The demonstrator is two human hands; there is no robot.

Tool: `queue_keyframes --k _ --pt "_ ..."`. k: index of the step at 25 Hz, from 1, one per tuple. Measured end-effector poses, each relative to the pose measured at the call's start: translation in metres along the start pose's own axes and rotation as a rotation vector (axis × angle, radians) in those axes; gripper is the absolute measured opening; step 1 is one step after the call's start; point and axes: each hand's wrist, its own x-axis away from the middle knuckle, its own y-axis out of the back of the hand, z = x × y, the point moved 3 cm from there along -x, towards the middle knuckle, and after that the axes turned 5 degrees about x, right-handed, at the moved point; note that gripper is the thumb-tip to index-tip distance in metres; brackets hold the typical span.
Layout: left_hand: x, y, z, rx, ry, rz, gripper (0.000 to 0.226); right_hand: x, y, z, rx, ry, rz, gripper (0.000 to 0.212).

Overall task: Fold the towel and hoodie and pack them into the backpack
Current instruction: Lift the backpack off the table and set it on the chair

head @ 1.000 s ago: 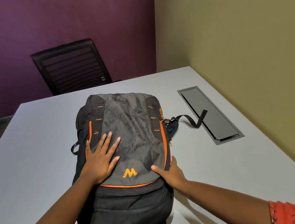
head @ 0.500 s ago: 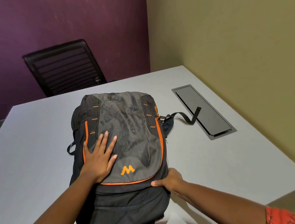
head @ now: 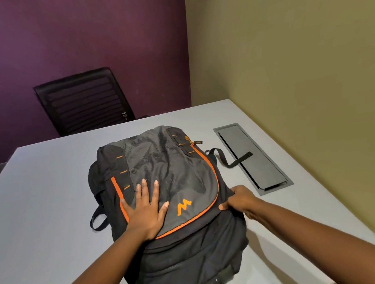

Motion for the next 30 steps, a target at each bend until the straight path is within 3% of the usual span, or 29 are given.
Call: queue_keyframes --k 4,9,13,18,22,27,30 --pt "-0.004 0.005 -0.051 0.111 0.071 0.096 0.075 -0.002 0.072 0.033 0.263 0.113 -0.099 0.028" --pt "0.009 0.012 -0.111 0.19 -0.115 0.1 0.124 -0.006 0.151 0.074 0.591 0.193 -0.268 0.036" --pt "0.026 0.016 -0.163 0.213 -0.286 0.096 0.135 0.001 0.201 0.103 0.768 0.269 -0.417 0.039" --pt "0.044 0.032 -0.225 0.28 -0.445 -0.031 0.133 0.023 0.253 0.145 0.932 0.373 -0.597 0.032" --pt "0.046 0.043 -0.269 0.284 -0.651 -0.12 0.117 0.042 0.28 0.167 1.021 0.386 -0.64 0.033" --pt "0.04 0.029 -0.303 0.332 -0.838 -0.139 0.109 0.041 0.284 0.139 1.213 0.303 -0.729 0.033" --pt "0.035 0.02 -0.312 0.463 -0.832 -0.122 0.087 0.034 0.288 0.124 1.247 0.274 -0.729 0.035"
